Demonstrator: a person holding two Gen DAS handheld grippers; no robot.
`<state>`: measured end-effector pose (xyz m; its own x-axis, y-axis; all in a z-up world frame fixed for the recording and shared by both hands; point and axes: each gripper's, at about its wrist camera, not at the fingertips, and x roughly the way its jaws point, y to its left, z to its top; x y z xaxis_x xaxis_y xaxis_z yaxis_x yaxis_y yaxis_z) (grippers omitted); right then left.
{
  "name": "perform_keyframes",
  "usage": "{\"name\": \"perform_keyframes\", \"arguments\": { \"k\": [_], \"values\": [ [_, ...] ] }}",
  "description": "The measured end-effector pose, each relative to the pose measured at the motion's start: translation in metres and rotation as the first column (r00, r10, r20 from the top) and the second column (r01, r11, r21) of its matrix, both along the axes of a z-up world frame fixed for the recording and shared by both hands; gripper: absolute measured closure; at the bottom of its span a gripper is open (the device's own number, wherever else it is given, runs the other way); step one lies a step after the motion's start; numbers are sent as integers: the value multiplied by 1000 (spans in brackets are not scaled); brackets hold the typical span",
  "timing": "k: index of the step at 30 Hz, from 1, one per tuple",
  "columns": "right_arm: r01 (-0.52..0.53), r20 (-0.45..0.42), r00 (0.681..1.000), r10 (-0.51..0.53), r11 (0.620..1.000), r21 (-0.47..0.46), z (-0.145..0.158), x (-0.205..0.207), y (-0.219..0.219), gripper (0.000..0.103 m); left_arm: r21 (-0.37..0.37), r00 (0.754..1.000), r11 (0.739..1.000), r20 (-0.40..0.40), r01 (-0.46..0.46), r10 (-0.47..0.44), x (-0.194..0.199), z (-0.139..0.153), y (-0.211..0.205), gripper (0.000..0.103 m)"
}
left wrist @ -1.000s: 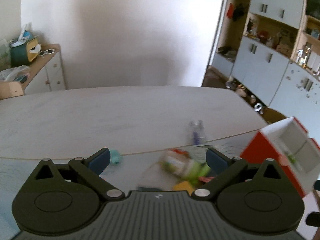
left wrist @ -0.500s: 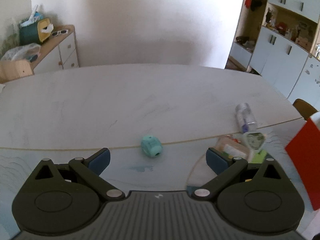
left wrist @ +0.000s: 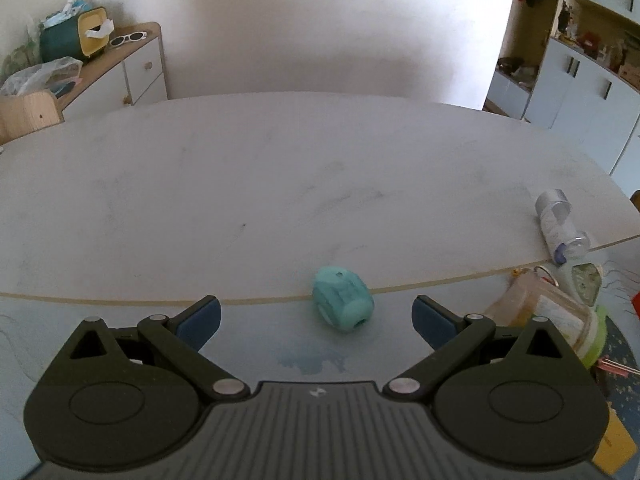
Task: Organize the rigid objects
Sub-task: 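Grasp the teal sharpener with left tool while right tool grasps the yellow box, then carry the teal sharpener and yellow box into the red box with both tools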
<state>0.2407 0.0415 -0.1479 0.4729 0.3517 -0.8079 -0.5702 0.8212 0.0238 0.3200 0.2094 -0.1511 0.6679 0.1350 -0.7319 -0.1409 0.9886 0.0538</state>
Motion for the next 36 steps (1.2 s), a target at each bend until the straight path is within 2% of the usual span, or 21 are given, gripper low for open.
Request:
{"name": "perform_keyframes", "arguments": {
  "k": [5,7,11,13,18,23,36],
  "values": [
    [40,-42,998,-41,999,-20,-7,10,6,41,11,1000,1000,13,-10,9,2,-3,-1,5],
    [54,-53,997,-56,998,-29,-9,12,7,46,17,1000,1000,9,-3,3,3,-4,-2,17],
    [71,-63,995,-75,996,-56,-13,16,12,55,29,1000,1000,13,-4,3,2,-7,-4,27],
    [72,-70,995,-76,995,-64,-15,19,13,60,43,1000,999,19,0,-1,2,-7,-6,36],
    [60,-54,996,-65,994,-89,-19,21,16,63,64,1000,998,22,-5,4,2,-6,-8,51],
    [61,-38,997,-65,993,-101,-18,22,17,73,75,1000,997,22,-9,7,2,-4,-9,70],
    [92,-44,995,-95,994,-53,-4,18,1,75,85,1000,996,-8,-5,6,-3,7,-12,71]
  ]
}}
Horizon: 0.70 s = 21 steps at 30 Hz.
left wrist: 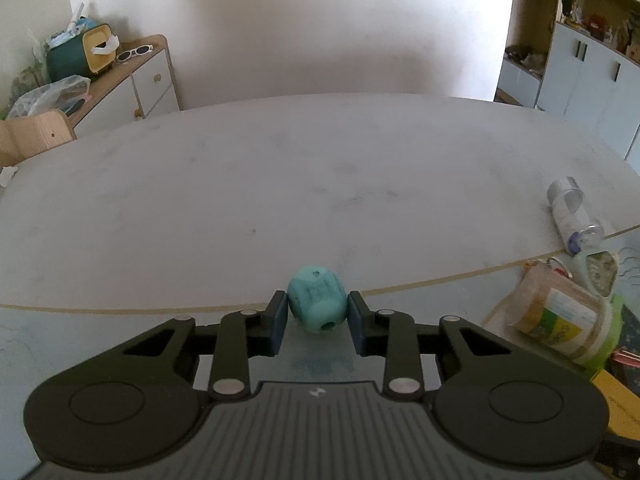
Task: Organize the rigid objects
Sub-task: 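Carry the teal sharpener and yellow box into the red box with both tools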
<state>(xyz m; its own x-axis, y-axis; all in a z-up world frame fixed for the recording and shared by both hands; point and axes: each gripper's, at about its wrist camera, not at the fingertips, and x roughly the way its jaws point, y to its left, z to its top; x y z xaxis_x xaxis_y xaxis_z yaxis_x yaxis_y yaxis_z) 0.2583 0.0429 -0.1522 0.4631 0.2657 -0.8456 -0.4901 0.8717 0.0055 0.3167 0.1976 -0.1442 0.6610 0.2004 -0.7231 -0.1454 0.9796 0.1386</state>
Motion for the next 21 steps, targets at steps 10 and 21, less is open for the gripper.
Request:
{"name": "perform_keyframes", "arguments": {
  "k": [10,21],
  "values": [
    [37,33,999,-40,996,83,29,-16,-17,75,-21,998,998,-17,60,-61,-23,24,-13,71],
    [73,75,994,-85,986,151,72,-37,-55,75,-37,986,986,-22,164,-165,-59,61,-47,71]
  ]
}}
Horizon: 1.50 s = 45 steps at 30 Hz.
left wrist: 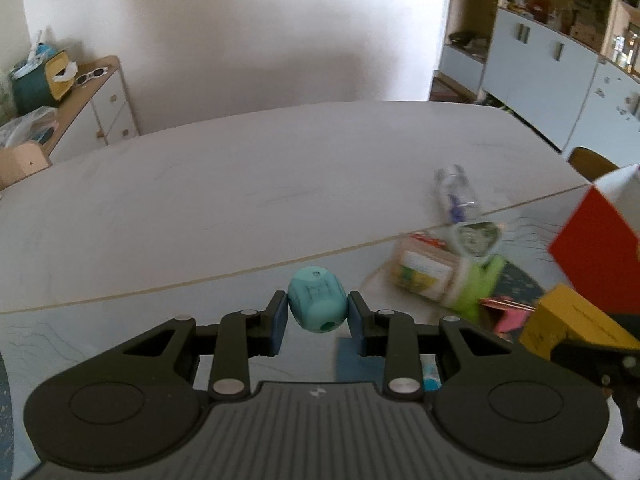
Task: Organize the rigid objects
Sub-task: 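Carry the teal sharpener and yellow box into the red box with both tools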
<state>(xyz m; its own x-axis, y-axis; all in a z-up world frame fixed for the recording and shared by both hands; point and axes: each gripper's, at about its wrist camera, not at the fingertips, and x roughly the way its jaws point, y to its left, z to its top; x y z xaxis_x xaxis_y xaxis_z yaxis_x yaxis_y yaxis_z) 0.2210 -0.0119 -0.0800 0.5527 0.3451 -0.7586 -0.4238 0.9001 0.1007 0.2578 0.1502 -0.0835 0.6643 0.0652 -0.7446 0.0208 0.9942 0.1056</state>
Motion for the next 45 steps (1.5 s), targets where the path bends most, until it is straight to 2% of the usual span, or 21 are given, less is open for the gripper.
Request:
{"name": "perform_keyframes", "arguments": {
  "k": [9,15,26,37,45],
  "values": [
    [32,15,999,-33,999,41,26,-18,-60,75,-26,991,991,-4,131,-132,-31,28,-57,71],
    [30,27,999,-32,997,68,35,-27,-105,75,-22,983,982,-3,186,-186,-47,41,-103,71],
    [31,34,999,-34,997,72,36,-19,-186,75,-40,967,967,-17,252,-253,-63,46,-202,71],
    [75,48,996,-77,996,42,19,15,-268,75,-46,955,954,-29,295,-296,-53,29,-300,71],
    [103,40,994,-104,994,20,-2,46,-303,75,-13,947,948,-27,319,-319,-17,21,-359,71]
  ]
}}
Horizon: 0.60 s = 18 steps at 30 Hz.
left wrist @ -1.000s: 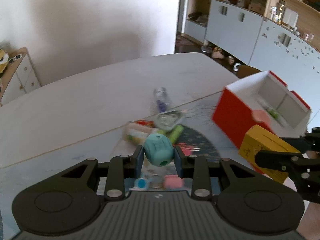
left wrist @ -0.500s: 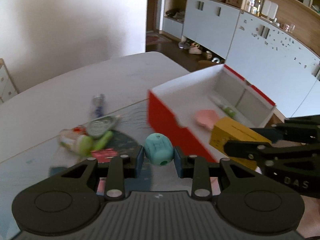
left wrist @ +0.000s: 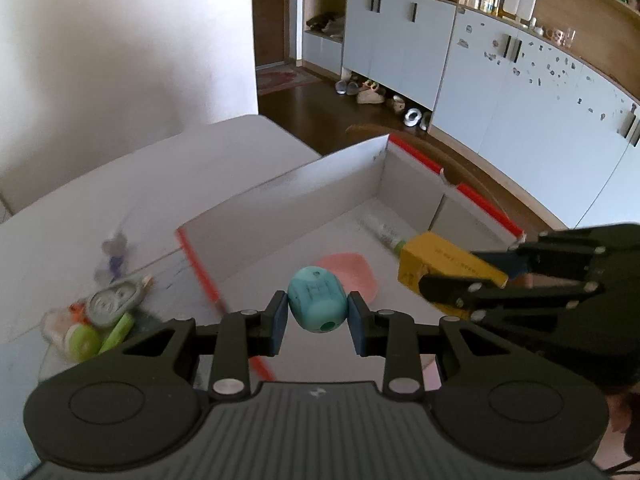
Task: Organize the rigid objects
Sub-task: 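Carry the teal sharpener and yellow box into the red box with both tools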
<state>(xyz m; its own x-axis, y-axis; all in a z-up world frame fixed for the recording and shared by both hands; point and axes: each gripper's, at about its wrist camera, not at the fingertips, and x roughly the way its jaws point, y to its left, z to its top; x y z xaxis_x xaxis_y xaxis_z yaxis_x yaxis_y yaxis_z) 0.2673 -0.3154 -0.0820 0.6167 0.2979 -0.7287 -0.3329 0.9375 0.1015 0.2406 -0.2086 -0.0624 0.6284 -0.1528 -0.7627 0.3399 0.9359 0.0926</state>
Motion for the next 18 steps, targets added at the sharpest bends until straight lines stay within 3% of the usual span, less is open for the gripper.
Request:
{"name": "perform_keyframes", "arguments": {
  "k": [8,18],
  "values": [
    [-1,-27,1000,0,1000,-12,-21,30,-23,75,39,1000,999,-5,5,-5,49,-13,-38,71],
    [-29,-71,997,26,998,-48,-52,54,-20,75,84,998,996,-61,22,-17,112,-62,-68,71]
  ]
}}
